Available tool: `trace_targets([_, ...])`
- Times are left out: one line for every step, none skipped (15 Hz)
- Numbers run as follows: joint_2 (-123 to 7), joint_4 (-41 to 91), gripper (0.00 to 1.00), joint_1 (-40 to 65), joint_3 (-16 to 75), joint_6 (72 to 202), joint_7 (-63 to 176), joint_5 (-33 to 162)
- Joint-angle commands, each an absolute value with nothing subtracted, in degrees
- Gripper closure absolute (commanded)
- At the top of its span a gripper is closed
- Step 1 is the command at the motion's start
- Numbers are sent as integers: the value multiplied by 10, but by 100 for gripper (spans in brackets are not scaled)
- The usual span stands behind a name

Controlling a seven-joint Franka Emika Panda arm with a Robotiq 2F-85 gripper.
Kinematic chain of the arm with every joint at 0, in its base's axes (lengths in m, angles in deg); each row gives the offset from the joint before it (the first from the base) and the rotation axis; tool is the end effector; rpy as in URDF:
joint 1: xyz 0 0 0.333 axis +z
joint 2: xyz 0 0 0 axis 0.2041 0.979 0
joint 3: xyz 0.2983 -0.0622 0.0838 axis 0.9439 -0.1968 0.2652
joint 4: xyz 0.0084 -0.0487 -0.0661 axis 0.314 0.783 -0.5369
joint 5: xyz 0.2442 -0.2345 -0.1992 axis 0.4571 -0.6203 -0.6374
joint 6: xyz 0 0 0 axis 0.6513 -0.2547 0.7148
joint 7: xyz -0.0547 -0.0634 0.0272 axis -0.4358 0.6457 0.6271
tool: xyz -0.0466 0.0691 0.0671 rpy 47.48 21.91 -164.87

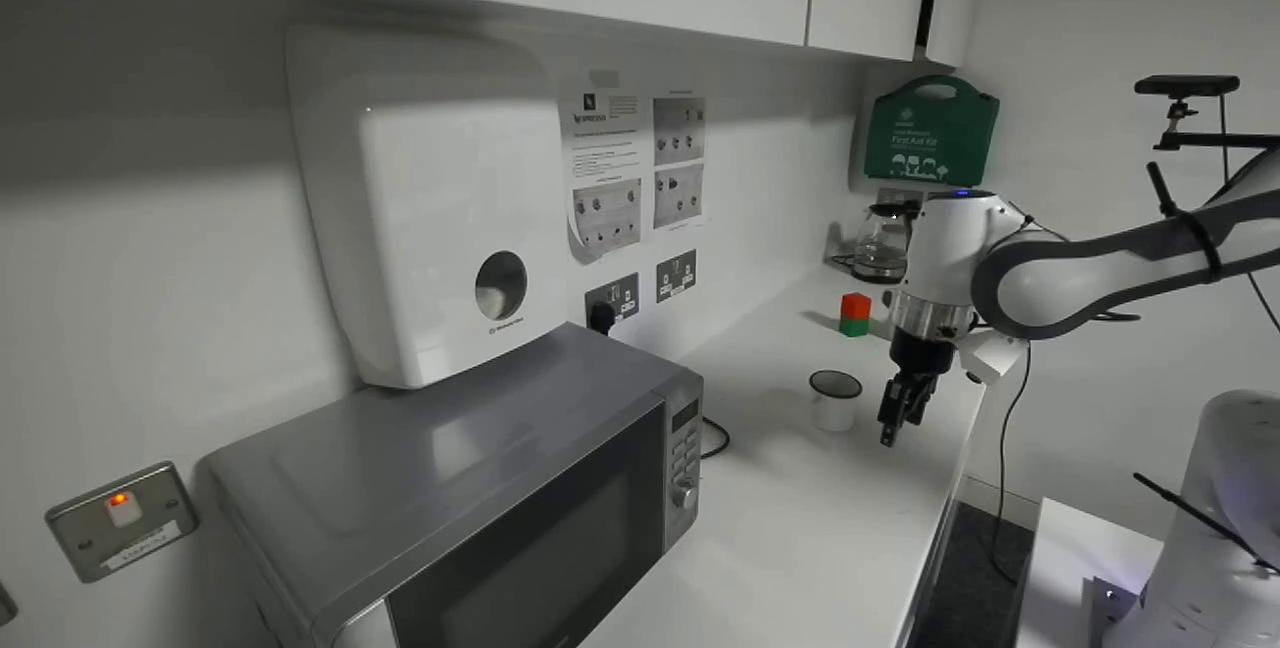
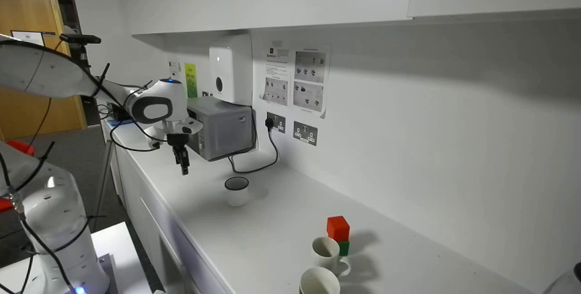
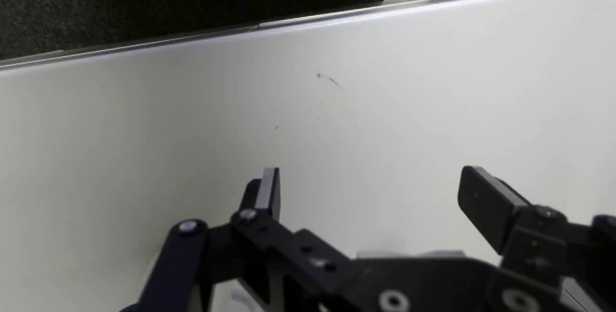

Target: Flip the switches of the socket on the right

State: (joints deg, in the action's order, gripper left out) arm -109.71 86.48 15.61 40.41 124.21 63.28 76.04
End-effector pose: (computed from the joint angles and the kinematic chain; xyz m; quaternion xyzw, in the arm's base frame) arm 0.3504 0.0694 0.4236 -0.9977 0.0535 -0.0239 0.0342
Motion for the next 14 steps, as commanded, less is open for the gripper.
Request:
trace_targets([-1081,858,0,160,402,1303,621,764])
trace_targets([-1073,856,0,160,402,1341,615,762])
trace_targets([-1066,853,0,159,401,1373,611,760])
trace_targets([-1058,850,0,159,400,1410,607,758])
trace_targets([-1049,848,0,157,400,1450,601,752])
trace_targets([-1035,843,0,155,398,1490,596,747])
trace_targets([-1024,839,0,156,396,1522,590,745])
trace_targets([-1007,833,0,153,396,1555,581,734])
trace_targets([-990,825,0,146,398,1581,575,720])
trace_targets([-973,816,0,142,397,1603,568,707])
trace_targets([-955,804,0,143,392,1621,557,698])
trace_targets([-938,790,0,139,390,1636,550,688])
trace_targets([-922,774,0,137,386,1646,542,680])
trace_targets([-907,757,0,137,381,1651,534,675])
